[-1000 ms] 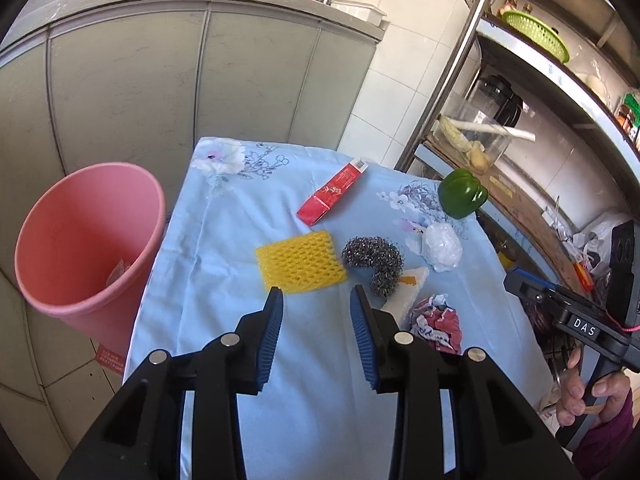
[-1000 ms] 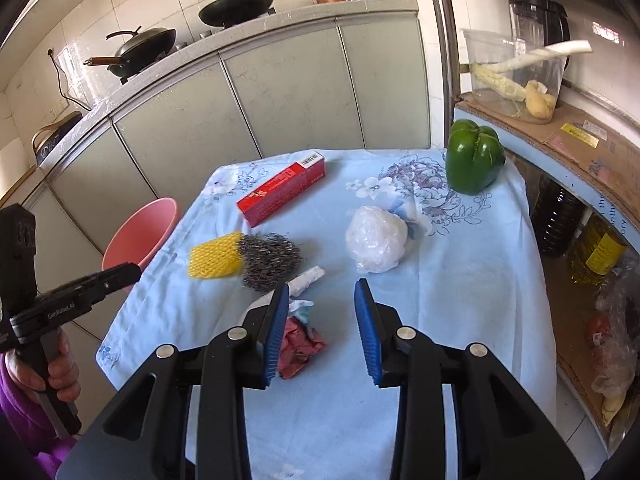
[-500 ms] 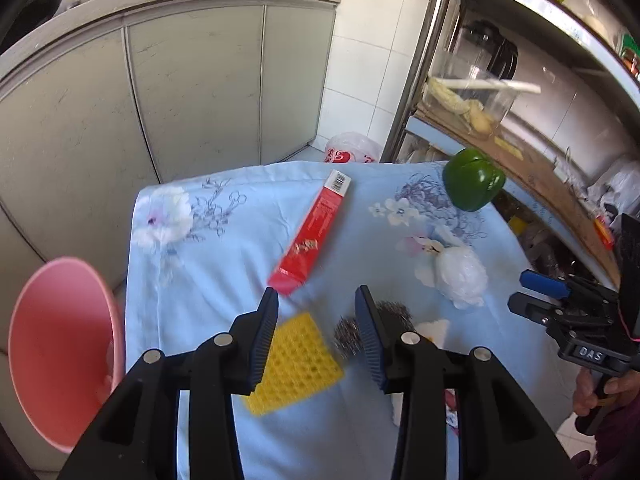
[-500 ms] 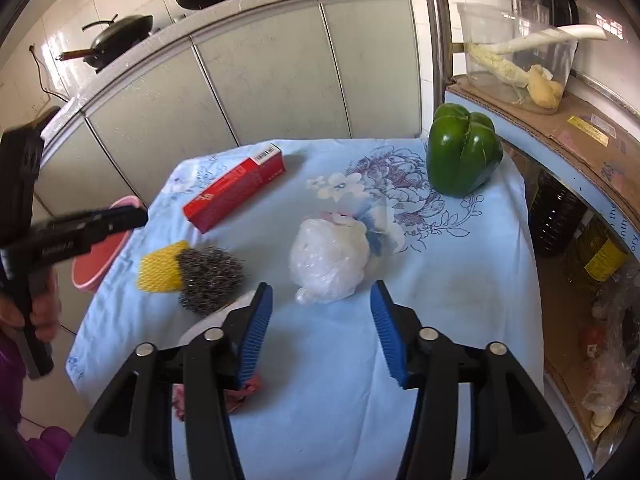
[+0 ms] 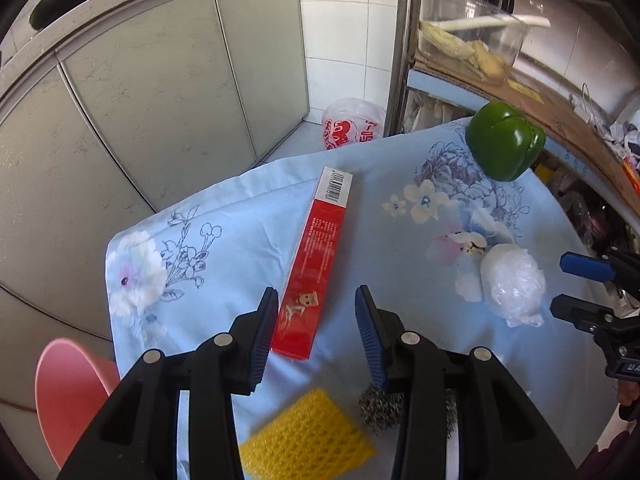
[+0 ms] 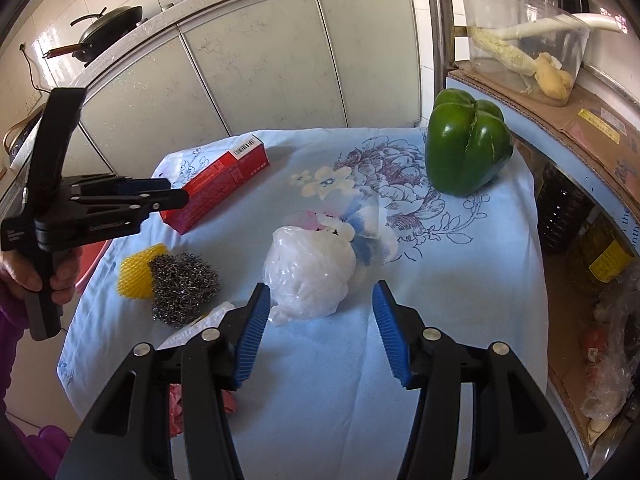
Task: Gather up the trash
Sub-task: 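Grasp the red toothpaste box with the left tool while the right tool grasps the white bag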
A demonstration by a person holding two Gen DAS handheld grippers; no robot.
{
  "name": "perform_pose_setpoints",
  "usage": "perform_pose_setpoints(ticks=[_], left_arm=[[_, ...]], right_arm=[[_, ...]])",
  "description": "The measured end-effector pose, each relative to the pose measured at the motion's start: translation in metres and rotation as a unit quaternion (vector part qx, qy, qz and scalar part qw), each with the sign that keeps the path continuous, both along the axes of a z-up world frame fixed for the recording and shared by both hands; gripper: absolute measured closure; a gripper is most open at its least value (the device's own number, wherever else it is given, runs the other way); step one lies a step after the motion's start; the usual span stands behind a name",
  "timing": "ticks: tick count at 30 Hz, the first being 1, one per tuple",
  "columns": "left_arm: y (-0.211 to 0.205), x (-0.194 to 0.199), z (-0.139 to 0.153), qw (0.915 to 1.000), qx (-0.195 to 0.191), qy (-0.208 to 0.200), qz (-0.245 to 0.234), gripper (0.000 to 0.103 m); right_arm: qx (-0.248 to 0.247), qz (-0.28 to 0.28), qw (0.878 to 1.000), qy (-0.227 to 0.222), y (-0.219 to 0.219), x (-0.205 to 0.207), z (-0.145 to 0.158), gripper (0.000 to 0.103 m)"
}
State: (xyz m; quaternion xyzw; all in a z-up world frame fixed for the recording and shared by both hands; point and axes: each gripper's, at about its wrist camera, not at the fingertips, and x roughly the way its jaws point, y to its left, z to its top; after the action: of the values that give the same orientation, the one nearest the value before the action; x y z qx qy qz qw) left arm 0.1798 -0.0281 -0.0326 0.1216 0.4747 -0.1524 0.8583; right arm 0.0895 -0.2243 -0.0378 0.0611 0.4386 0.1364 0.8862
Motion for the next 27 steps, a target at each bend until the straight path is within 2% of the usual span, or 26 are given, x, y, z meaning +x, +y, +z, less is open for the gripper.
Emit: perform_pose_setpoints(ticks=[6, 9, 14, 19, 27], left_arm=[[-0.007, 0.009, -0.010, 0.9999, 0.011, -0.003, 0.002, 0.066], [-0.005, 0.010, -0.012, 0.9999, 0.009, -0.004, 0.007, 0.074], [0.003, 0.005, -0.006, 0.9995, -0.020, -0.014, 0.019, 0.080], [0.017, -0.006, 0.012, 0.9973, -0.053, -0.033, 0.041, 0.081], [0.048, -0.035, 0.031, 0.9925, -0.080, -0.049, 0.079, 0.081]], right_arm=[[-0.001, 0.007, 1.000, 0.005, 0.001, 0.005, -0.002, 0.049], [-0.003, 0.008, 1.000, 0.007, 0.004, 0.007, -0.004, 0.049], [-0.002, 0.008, 1.000, 0.003, 0.007, 0.008, -0.001, 0.049], [-0.001, 0.006, 1.000, -0.003, 0.007, 0.009, 0.003, 0.049], [-0.001, 0.014, 1.000, -0.010, 0.012, 0.007, 0.008, 0.049]])
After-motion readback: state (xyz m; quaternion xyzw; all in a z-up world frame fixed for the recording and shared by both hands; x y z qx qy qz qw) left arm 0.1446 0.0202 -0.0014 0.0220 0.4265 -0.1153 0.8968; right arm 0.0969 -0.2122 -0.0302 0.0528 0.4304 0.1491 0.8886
